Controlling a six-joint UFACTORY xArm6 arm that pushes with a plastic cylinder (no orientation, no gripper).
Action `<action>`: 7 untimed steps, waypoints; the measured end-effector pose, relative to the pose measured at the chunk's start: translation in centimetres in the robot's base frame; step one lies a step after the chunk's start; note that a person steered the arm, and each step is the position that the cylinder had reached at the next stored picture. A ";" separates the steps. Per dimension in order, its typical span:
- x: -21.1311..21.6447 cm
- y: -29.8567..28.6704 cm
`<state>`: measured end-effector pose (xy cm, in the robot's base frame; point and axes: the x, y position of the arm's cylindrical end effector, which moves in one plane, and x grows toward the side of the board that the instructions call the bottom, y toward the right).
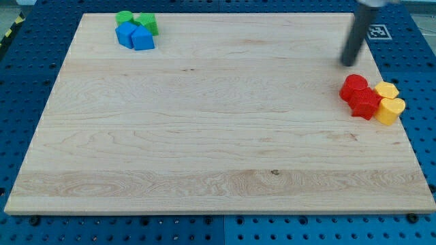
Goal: Move the heart to the bottom left of red star
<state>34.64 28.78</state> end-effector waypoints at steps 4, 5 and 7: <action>6.5 2.3; 9.1 1.7; 8.0 5.8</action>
<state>42.59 34.55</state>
